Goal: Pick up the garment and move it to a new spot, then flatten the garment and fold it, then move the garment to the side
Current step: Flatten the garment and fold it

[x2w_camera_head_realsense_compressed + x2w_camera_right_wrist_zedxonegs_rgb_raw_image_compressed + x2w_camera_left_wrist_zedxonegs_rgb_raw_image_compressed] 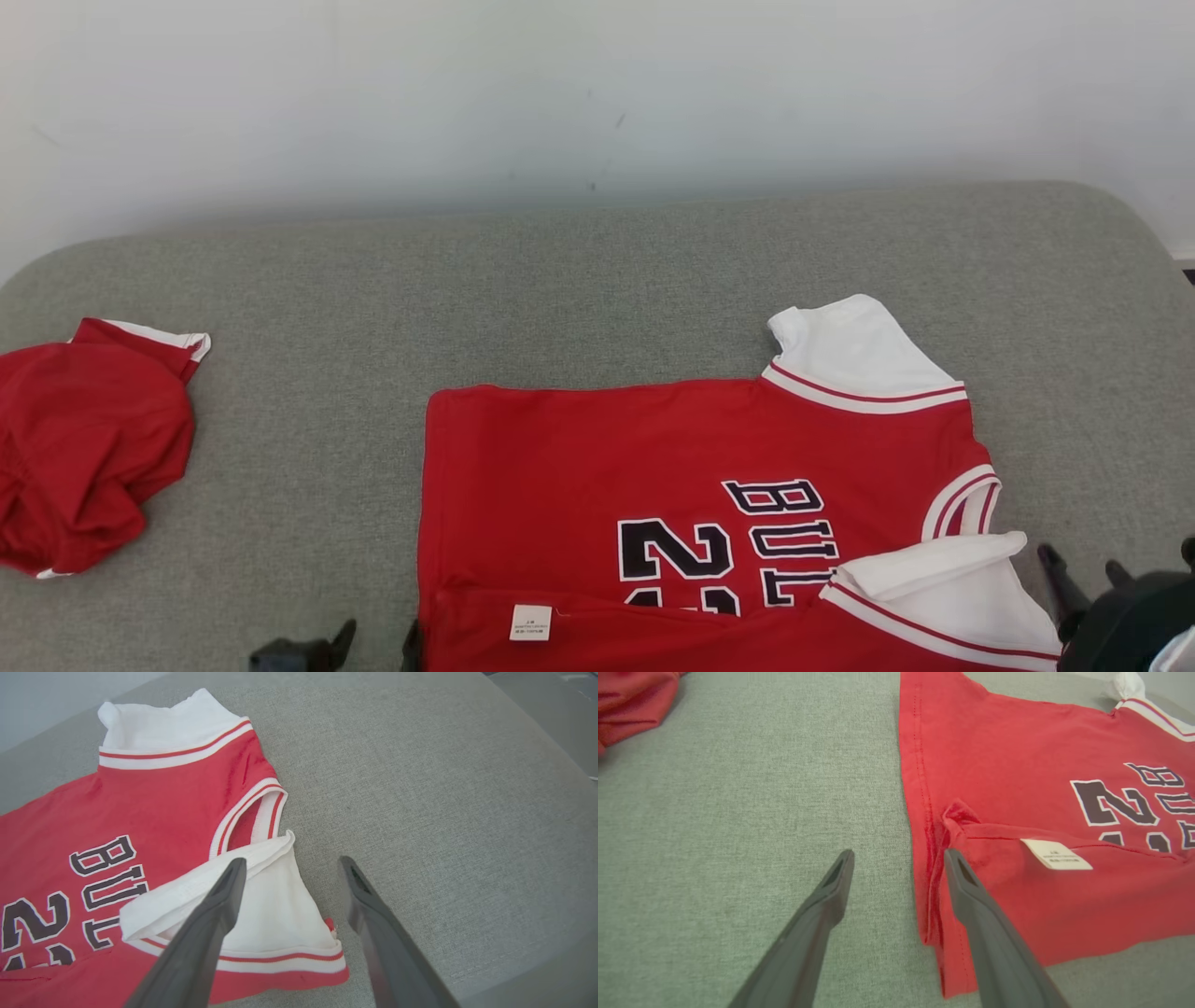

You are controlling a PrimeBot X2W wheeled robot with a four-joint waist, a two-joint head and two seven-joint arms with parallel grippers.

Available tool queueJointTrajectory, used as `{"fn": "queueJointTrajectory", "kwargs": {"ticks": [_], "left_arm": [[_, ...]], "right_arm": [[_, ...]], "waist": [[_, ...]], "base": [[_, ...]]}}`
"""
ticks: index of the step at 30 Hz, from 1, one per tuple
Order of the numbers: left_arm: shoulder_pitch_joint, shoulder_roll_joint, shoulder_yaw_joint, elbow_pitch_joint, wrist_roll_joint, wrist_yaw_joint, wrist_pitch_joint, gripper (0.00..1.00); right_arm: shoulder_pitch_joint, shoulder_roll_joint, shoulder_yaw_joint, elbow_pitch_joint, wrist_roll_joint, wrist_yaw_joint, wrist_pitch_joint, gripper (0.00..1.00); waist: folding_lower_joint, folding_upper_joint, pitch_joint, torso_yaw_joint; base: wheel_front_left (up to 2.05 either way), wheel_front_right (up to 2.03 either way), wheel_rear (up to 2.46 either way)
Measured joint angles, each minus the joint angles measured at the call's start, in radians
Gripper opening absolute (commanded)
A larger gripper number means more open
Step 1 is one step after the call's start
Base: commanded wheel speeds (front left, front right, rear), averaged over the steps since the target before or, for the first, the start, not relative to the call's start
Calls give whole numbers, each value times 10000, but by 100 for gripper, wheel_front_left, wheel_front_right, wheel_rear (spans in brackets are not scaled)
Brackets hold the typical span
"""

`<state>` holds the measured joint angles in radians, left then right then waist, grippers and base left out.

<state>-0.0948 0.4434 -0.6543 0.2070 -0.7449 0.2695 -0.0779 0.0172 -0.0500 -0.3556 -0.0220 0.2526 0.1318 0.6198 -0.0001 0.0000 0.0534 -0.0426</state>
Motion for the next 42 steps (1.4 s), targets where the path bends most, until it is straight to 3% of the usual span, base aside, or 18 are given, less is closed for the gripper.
{"fn": "queueJointTrajectory", "kwargs": {"ticks": [6, 13, 20, 30, 42], "left_arm": [[-851, 169, 192, -230, -19, -71, 244, 100], [-1787, 79, 297, 176, -35, -309, 416, 100], [-3197, -104, 548, 911, -142, -727, 545, 100], [-5286, -261, 326, 2144, -56, -1302, 1434, 100], [-6288, -424, -176, 2930, 291, -1649, 1894, 100]], "right_arm": [[-973, -98, 130, -472, -244, 0, 506, 100], [-2210, -372, 472, 2, -355, 0, 765, 100], [-4227, -591, 1569, 1338, -704, 0, 462, 100], [-7064, -796, 2027, 3708, -970, 0, -336, 100], [-7794, -926, 2274, 5064, -1097, 0, -1076, 100]], "waist": [[1, 0, 72, -70], [1, 1, 285, -149], [2, 0, 837, -265], [3, 1, 1982, -427], [3, 2, 2791, -427]], "base": [[0, 0, 0], [0, 0, 0], [0, 0, 0], [0, 0, 0], [0, 0, 0]]}}
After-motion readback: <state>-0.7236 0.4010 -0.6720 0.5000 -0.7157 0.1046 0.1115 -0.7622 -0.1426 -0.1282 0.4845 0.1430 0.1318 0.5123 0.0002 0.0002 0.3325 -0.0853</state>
